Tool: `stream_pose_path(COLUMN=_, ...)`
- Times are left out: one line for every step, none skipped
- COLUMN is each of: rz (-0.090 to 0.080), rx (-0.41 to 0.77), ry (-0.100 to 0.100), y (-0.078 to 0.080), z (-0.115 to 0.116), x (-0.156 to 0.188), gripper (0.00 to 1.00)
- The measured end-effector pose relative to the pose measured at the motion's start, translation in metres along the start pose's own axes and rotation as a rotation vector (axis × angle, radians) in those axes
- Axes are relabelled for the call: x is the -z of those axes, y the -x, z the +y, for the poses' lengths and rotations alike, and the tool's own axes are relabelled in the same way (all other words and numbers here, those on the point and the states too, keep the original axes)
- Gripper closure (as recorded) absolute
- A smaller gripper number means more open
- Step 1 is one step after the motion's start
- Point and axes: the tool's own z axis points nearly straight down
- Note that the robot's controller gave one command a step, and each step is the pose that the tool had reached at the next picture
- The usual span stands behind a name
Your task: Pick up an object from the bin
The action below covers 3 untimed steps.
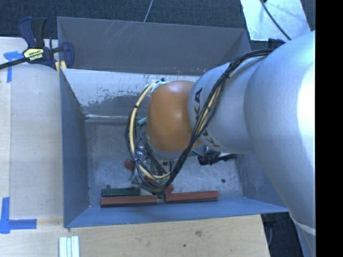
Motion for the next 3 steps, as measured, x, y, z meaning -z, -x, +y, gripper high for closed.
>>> stream_pose_path(rz=-0.001, rx=0.000, ry=0.001, y=0.000, z=0.000, x=0.016, gripper=1.00)
stream_pose_path(rz=-0.004, rx=-0.001, ry=0.002, y=0.001, z=0.000, x=0.024, gripper=1.00)
stream_pose_path(rz=0.000, rx=-0.001, ry=0.000, y=0.000, z=0.000, x=0.029, gripper=1.00)
